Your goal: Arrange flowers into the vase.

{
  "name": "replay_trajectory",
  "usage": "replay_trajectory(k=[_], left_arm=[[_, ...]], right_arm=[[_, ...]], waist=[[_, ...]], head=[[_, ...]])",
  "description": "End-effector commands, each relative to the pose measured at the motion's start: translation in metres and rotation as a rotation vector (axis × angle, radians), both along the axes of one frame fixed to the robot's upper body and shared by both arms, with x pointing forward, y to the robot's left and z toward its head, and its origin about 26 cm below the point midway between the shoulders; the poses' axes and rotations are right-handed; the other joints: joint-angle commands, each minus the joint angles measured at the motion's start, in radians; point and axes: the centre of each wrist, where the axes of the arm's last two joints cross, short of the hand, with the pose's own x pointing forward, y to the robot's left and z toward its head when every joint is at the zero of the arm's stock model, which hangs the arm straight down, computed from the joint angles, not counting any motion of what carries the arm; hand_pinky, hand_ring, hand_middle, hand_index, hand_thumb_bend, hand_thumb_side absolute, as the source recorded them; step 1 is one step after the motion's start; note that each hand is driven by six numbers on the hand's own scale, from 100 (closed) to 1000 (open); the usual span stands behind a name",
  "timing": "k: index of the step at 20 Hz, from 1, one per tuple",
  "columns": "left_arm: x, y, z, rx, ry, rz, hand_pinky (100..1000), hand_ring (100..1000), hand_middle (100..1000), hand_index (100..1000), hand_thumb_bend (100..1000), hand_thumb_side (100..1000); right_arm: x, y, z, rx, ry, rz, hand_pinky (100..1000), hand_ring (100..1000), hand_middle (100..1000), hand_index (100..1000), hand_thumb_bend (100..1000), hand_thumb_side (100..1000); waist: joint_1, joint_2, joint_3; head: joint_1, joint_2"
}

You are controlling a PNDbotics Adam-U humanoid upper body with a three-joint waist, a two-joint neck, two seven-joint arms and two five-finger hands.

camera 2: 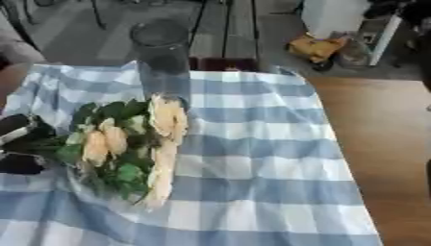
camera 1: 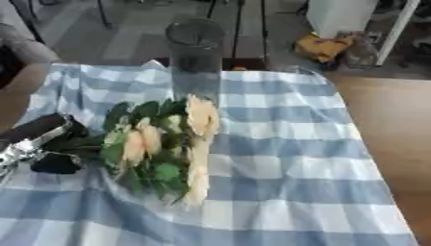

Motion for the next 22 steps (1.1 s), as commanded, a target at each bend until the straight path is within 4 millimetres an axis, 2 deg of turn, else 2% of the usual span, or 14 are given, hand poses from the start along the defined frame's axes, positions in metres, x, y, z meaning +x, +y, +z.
replay_trajectory(k=[1, 13, 15, 18, 22], left_arm=[[-0.006, 0.007, 0.019, 0.008, 0.004, -0.011, 100, 100, 211, 439, 100, 244], [-0.012, 0.010, 0.032, -0.062, 0.003, -0.023, 100, 100, 167, 382, 100, 244], [-0.013, 0.011, 0.035, -0.074, 0.003, -0.028, 100, 100, 177, 396, 100, 281], [-0.014, 0.011, 0.036, -0.076, 0.028, -0.040, 100, 100, 215, 482, 100, 323], [-0.014, 0.012, 0.036, -0.059, 0.069, -0.048, 100, 105, 255, 526, 100, 278]], right_arm=[[-0.004, -0.003, 0.008, -0.006, -0.022, -0.008, 687, 780, 783, 813, 100, 1000], [-0.004, -0.004, 0.008, -0.006, -0.021, -0.011, 688, 781, 783, 813, 100, 1000], [-0.004, -0.004, 0.008, -0.007, -0.021, -0.012, 688, 781, 783, 813, 100, 1000], [-0.004, -0.004, 0.008, -0.006, -0.021, -0.012, 687, 781, 783, 812, 100, 1000], [-0.004, -0.004, 0.008, -0.004, -0.020, -0.011, 687, 781, 783, 812, 100, 1000]], waist=[[0.002, -0.031, 0.004], [0.002, -0.029, 0.006], [0.002, -0.028, 0.007], [0.003, -0.027, 0.008], [0.004, -0.026, 0.007]], head=[[0.001, -0.013], [0.003, -0.003], [0.005, -0.002], [0.008, -0.003], [0.009, -0.002]])
